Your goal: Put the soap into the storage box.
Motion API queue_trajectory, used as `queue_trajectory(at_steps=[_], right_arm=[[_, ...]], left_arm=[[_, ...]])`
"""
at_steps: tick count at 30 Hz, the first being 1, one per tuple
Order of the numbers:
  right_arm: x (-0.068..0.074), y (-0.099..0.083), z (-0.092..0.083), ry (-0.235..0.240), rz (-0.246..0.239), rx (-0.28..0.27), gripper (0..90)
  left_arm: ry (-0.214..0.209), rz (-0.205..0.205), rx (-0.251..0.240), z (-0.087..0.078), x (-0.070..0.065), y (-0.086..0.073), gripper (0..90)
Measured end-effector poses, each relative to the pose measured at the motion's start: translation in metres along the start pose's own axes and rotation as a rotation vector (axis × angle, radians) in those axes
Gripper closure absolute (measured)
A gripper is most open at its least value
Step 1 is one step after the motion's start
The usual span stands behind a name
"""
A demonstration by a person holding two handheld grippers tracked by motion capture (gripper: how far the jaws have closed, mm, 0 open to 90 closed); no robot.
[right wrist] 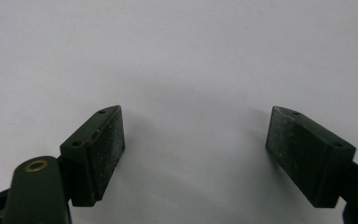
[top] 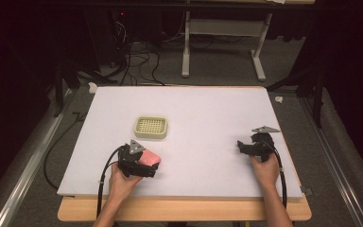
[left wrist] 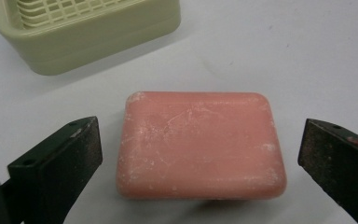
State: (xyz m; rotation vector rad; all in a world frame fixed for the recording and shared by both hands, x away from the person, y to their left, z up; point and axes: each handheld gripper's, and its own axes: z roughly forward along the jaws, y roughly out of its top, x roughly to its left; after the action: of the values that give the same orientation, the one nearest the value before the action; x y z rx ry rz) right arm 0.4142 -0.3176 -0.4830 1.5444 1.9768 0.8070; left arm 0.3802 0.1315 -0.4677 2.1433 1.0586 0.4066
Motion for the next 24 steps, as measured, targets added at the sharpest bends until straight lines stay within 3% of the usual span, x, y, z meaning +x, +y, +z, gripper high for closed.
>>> queue_trajectory(at_steps=[11,15,18,24], right_arm=[[0.0,0.0,0.0,0.0,0.0,0.0,19.9],[0.0,0.0,0.0,0.0,0.001,0.0,20.0],[0.0,0.0,0.0,0.0,0.0,0.0,19.9],[0.0,0.0,0.0,0.0,0.0,0.0,19.9]], left_arm=[[0.031,0.019,0.012,0.008,-0.002,-0.001,8.4],[0.018,0.002,0.016,0.01,-0.001,-0.003,11.2],[0.023,0.018,0.037,0.014,-0.003,-0.006,13.2],[0.019,0.009,0.034,0.014,-0.002,-0.006,13.5]])
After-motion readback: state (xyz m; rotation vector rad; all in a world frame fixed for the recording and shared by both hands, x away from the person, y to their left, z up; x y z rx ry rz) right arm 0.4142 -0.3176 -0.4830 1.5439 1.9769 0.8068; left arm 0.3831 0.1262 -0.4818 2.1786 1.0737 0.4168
